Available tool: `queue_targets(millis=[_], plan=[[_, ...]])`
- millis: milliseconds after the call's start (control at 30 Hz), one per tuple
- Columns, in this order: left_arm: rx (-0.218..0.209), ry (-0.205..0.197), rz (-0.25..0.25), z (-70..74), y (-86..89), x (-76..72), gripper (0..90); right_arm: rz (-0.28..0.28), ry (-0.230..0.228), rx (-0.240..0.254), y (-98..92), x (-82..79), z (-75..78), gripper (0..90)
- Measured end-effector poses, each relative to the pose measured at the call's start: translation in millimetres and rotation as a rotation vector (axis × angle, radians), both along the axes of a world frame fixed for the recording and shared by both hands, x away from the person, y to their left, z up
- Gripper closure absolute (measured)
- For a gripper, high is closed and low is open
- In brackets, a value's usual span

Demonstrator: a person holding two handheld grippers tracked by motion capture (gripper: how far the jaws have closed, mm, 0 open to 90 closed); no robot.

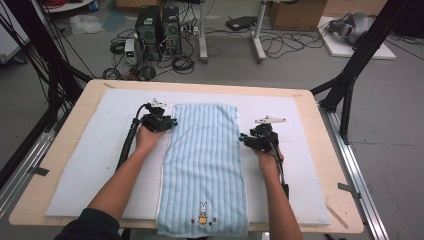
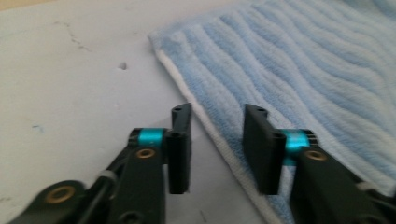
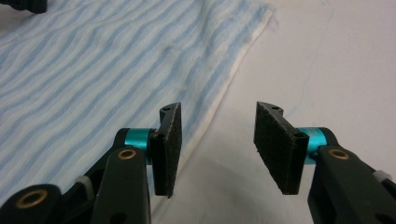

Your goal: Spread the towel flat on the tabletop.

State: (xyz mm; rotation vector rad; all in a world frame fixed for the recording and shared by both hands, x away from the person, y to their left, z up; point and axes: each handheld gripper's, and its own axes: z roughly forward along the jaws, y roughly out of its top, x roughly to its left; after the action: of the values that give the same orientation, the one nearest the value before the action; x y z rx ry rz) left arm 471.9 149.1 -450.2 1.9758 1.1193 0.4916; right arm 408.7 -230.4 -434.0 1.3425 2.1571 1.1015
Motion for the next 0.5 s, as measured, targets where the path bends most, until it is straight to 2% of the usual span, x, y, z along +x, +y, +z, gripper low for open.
queue_targets(millis=[33,100,200,267,333,367,400,433,467,500], plan=[[0.020,-0.004,-0.003,1.1,-1.5,0.4,86.0,-0.002,-0.011,0.000,3.0,4.8,1.0,60.1],[0.075,-0.019,0.022,3.5,-3.1,2.5,87.1,-0.024,-0.024,-0.011,9.5,14.2,3.4,68.4],[0.042,-0.010,0.055,1.7,1.2,6.2,86.4,-0.054,-0.009,-0.039,17.9,30.6,2.2,67.7],[0.066,-0.031,0.065,1.5,1.8,6.5,78.1,-0.065,0.008,-0.019,21.9,40.8,-0.6,63.4],[0.025,-0.017,0.095,1.5,5.2,7.7,63.9,-0.058,0.025,-0.008,28.2,50.2,-4.7,61.2],[-0.001,-0.004,0.101,1.7,6.6,7.8,59.8,-0.050,0.031,-0.034,32.1,54.1,-6.9,62.0],[-0.017,0.005,0.095,1.4,6.7,7.4,57.4,-0.045,0.042,-0.062,35.6,57.3,-9.2,67.2],[-0.013,0.011,0.082,0.7,6.4,7.1,56.7,-0.042,0.044,-0.089,38.0,59.0,-11.1,70.8],[-0.008,0.011,0.075,0.0,5.6,6.4,56.4,-0.061,0.045,-0.083,38.5,59.6,-10.7,78.7],[-0.004,0.007,0.073,-0.3,4.3,6.0,55.4,-0.070,0.052,-0.083,39.0,60.5,-10.1,82.9]])
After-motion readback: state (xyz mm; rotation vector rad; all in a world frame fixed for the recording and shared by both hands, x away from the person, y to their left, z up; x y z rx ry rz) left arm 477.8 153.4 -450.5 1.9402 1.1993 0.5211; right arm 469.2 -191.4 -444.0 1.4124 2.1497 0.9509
